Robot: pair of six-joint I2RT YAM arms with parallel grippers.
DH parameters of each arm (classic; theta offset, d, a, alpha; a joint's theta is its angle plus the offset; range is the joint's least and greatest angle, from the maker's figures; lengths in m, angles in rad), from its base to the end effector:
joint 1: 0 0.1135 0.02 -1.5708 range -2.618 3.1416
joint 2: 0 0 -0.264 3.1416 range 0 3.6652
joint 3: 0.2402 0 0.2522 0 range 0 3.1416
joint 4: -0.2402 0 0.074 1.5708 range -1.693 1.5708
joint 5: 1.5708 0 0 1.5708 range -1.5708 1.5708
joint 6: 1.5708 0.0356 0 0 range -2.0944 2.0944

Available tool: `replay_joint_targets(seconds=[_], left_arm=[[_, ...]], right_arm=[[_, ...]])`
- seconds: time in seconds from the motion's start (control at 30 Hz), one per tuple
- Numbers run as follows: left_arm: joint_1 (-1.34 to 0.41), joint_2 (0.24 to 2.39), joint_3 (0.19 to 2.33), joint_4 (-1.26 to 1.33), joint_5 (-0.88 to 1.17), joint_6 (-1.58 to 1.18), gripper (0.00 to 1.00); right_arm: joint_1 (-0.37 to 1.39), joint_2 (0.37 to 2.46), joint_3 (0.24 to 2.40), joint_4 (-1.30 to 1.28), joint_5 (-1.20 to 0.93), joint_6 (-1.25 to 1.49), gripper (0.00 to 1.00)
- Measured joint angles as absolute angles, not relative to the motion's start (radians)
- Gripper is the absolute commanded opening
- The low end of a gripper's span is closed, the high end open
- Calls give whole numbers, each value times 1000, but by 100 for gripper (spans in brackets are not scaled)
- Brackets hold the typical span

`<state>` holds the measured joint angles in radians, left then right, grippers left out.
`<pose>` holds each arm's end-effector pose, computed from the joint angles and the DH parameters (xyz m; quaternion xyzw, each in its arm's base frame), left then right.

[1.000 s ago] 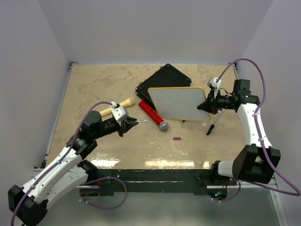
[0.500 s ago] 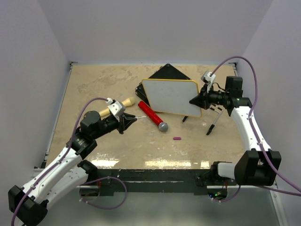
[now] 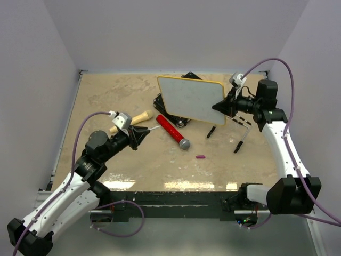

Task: Write a sentence on the whiteboard
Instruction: Write with the whiteboard marker without the cap on the whiteboard.

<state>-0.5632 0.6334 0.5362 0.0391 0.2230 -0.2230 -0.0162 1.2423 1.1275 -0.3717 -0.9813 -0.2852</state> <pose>0.1356 -0.0949 0.2994 0.1976 0.6995 -0.3360 0.5990 0.2684 0.0252 0.3511 -0.3422 0.7161 0.3307 0.5105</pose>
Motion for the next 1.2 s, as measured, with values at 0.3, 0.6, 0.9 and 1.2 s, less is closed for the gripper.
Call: replay_joint_targets(seconds=[0.3,0.6,0.9,1.2], left_arm=[[-563,579,497,68,185,-324,0],[-563,544,353,144,110,-465,0],[-563,516,309,237,64,-515,0],[-563,505,225,418,43,-511,0]], right_arm=[[126,1182,1040,-327,-1006,-196,0],[170,1200,920,-245,-977,-124,0],[188,1205,858,-183,-955,-121,0],[188,1205,847,-159,-955,-121,0]])
